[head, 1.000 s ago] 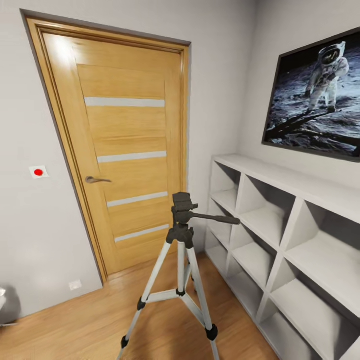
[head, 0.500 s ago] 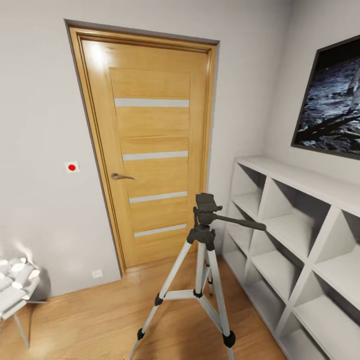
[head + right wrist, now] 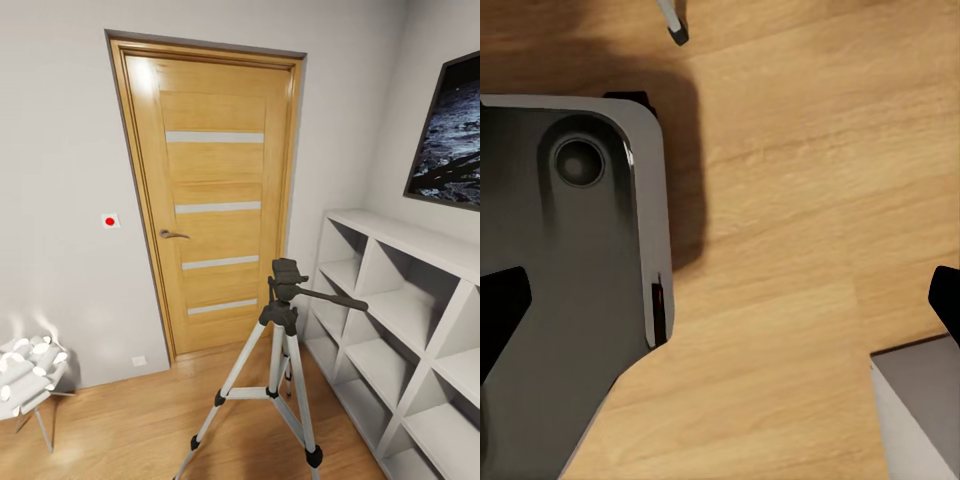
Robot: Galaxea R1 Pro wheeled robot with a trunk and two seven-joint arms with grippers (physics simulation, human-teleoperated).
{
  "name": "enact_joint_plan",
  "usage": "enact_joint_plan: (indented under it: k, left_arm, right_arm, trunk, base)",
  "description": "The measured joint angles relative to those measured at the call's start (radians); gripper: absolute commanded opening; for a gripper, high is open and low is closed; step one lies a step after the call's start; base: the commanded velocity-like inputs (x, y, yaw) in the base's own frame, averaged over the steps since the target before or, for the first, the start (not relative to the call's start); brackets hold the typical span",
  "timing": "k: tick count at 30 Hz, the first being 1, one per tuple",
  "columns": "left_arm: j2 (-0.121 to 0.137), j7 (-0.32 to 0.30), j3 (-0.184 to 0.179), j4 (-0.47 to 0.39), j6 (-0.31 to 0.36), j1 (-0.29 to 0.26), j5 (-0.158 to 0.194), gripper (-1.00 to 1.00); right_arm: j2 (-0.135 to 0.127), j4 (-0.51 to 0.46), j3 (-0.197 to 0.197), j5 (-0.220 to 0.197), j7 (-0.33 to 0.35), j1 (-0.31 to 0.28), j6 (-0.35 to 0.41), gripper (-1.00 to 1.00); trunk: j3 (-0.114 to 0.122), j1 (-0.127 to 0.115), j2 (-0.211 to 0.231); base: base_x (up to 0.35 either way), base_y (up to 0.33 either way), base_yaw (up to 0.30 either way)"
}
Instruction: Attach the digital camera to the camera tripod in the bedroom.
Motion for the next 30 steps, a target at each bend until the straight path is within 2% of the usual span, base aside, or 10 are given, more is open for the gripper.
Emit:
enact_joint_plan:
  k: [25,29,30]
  left_arm:
    - [-0.001,-0.001,-0.001,-0.001,-0.001,0.000,-0.009,-1.00]
    - [0.002,-0.001,-0.002,-0.002,-0.001,0.000,-0.031,-1.00]
    - [0.005,-0.001,-0.002,-0.003,-0.001,0.000,-0.048,-1.00]
  right_arm:
    - [0.000,0.000,-0.003,-0.002,-0.004,0.000,-0.002,1.00]
    - [0.000,0.000,-0.002,-0.002,-0.009,0.000,-0.001,1.00]
    - [0.000,0.000,-0.002,-0.001,-0.013,0.000,0.000,1.00]
  trunk:
    - [0.000,0.000,0.000]
    - [-0.003,0.000,0.000]
    - [-0.004,0.000,0.000]
  base:
    - [0.000,0.000,0.000]
    - [0.000,0.000,0.000]
    - [0.000,0.000,0.000]
